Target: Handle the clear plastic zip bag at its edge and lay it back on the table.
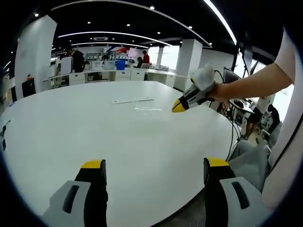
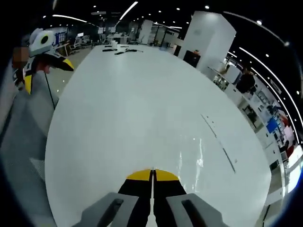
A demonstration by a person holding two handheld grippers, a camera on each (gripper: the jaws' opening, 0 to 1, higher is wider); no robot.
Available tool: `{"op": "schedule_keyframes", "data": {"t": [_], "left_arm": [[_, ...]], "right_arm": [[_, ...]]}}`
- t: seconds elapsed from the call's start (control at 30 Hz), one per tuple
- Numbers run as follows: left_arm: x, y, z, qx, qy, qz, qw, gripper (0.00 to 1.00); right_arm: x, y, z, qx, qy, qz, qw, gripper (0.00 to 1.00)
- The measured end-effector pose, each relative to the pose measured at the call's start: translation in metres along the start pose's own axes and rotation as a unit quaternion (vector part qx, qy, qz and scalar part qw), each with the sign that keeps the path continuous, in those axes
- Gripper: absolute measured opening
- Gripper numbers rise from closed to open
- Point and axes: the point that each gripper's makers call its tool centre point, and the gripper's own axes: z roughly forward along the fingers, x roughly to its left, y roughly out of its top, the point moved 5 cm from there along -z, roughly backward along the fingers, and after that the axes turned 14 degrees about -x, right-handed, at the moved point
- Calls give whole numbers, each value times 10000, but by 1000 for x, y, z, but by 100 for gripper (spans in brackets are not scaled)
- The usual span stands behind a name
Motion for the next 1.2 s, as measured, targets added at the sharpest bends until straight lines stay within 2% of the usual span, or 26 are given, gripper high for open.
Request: {"op": "schedule_keyframes", "data": {"t": [0.27, 0.57, 0.93, 1.0, 1.2], "left_arm": [[-3, 7, -1, -102, -84, 113, 9998, 82], [-6, 19, -6, -244, -180, 256, 9992, 80], [-10, 36, -13, -419, -268, 408, 9979, 74], [-11, 39, -14, -443, -324, 403, 9977, 70], [-12, 51, -15, -522, -466, 568, 9959, 64]], "right_arm": [[5, 44, -31, -281, -15, -412, 9988, 0], [13, 82, -63, -518, -72, -736, 9959, 0], [27, 105, -97, -773, -124, -896, 9929, 0], [29, 110, -103, -857, -106, -1022, 9910, 0], [35, 127, -121, -1173, 83, -857, 9894, 0]]}}
